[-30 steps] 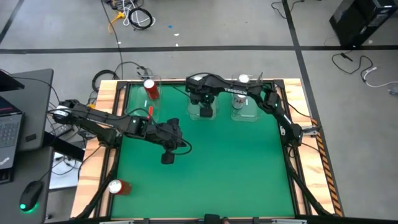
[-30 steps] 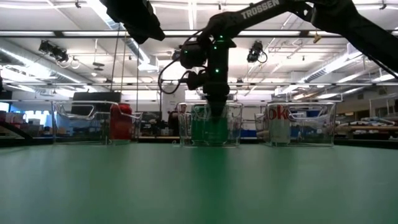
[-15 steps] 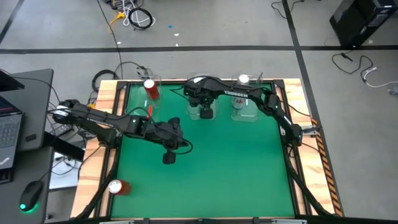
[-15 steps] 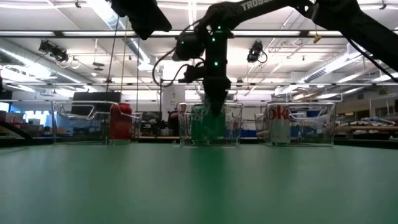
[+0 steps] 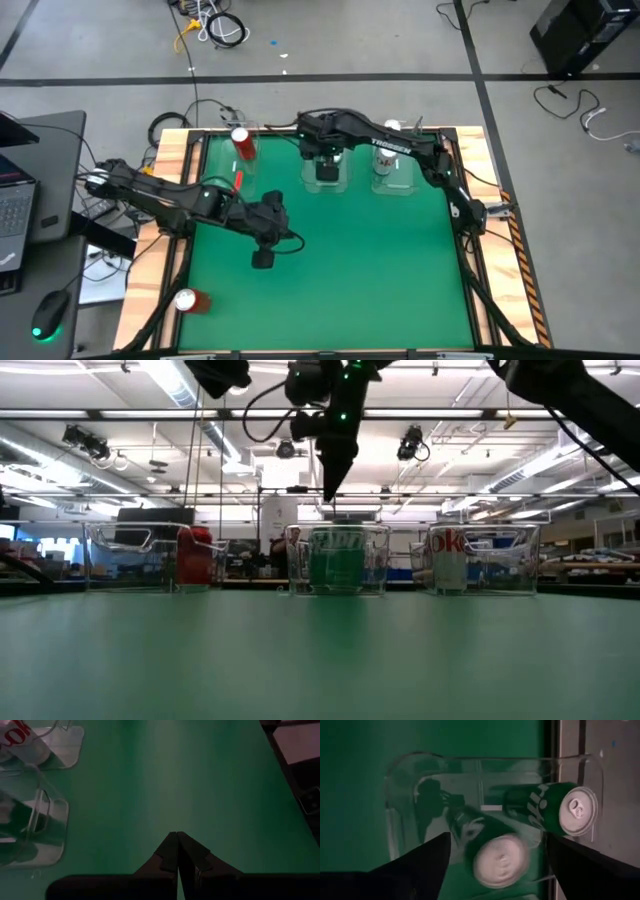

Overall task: Sort soda cans
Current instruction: Put the red soda can into the left transparent bin

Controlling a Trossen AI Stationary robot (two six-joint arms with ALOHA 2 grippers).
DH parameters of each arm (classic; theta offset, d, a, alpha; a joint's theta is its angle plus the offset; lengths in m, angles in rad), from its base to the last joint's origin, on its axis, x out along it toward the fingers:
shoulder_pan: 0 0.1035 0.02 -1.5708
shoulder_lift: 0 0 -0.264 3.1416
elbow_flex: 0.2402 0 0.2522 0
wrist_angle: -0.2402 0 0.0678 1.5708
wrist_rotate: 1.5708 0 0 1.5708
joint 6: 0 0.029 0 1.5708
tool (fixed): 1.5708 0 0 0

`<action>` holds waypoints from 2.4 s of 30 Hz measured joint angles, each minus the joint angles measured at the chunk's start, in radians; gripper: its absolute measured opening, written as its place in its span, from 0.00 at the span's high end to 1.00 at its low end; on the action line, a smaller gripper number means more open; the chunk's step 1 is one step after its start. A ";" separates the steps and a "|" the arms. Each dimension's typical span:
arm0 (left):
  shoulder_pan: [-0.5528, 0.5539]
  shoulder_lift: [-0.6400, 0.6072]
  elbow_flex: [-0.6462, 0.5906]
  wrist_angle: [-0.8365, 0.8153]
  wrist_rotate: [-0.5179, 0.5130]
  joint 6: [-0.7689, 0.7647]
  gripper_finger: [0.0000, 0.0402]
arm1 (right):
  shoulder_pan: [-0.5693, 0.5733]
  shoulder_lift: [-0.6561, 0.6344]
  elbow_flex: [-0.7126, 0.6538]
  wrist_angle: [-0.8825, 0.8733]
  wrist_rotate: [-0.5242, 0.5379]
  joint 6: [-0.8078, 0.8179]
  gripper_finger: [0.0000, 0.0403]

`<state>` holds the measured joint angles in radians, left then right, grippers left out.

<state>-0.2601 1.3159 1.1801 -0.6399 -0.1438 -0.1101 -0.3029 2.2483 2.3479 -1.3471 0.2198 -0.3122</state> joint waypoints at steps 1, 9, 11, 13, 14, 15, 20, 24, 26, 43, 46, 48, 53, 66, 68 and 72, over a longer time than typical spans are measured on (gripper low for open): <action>-0.005 0.000 0.010 -0.017 -0.004 -0.002 0.98 | 0.003 -0.009 -0.004 -0.003 -0.003 -0.005 0.20; -0.056 0.000 0.075 -0.136 -0.010 -0.084 0.98 | 0.019 -0.115 -0.004 -0.020 -0.052 0.024 0.25; -0.073 0.000 0.078 -0.169 -0.010 -0.120 0.98 | 0.027 -0.149 -0.004 -0.032 -0.079 0.047 0.29; -0.093 0.000 0.079 -0.203 -0.011 -0.160 0.98 | 0.035 -0.182 -0.004 -0.045 -0.128 0.070 0.35; -0.103 0.000 0.079 -0.222 -0.012 -0.182 0.98 | 0.041 -0.194 -0.004 -0.047 -0.161 0.075 0.39; -0.118 0.000 0.079 -0.244 -0.015 -0.206 0.98 | 0.048 -0.207 -0.006 -0.046 -0.195 0.080 0.44; -0.187 0.000 0.079 -0.357 -0.018 -0.365 0.98 | 0.116 -0.266 -0.105 0.033 -0.380 0.068 0.79; -0.254 0.000 0.079 -0.449 0.008 -0.533 0.98 | 0.176 -0.307 -0.294 0.220 -0.505 0.038 0.97; -0.289 0.000 0.079 -0.498 0.029 -0.631 0.98 | 0.206 -0.334 -0.409 0.350 -0.543 0.049 0.96; -0.479 0.090 0.079 -0.747 0.440 -1.341 0.99 | 0.398 -0.401 -1.113 1.361 -0.563 0.236 0.98; -0.482 0.121 0.079 -0.710 0.502 -1.410 0.94 | 0.408 -0.401 -1.129 1.396 -0.564 0.246 0.97; -0.483 0.143 0.079 -0.670 0.538 -1.445 0.88 | 0.412 -0.401 -1.133 1.400 -0.564 0.242 0.97; -0.494 0.178 0.079 -0.619 0.592 -1.524 0.69 | 0.425 -0.401 -1.135 1.404 -0.591 0.230 0.97; -0.516 0.190 0.079 -0.609 0.692 -1.635 0.41 | 0.471 -0.401 -1.135 1.397 -0.611 0.179 0.98; -0.523 0.191 0.079 -0.610 0.691 -1.631 0.43 | 0.475 -0.401 -1.135 1.398 -0.611 0.178 0.98; -0.549 0.193 0.079 -0.607 0.653 -1.626 0.54 | 0.479 -0.401 -1.135 1.398 -0.608 0.171 0.98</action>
<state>-0.8093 1.5091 1.2591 -1.2465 0.5095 -1.7359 0.1764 1.8473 1.2133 0.0509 -0.3878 -0.1413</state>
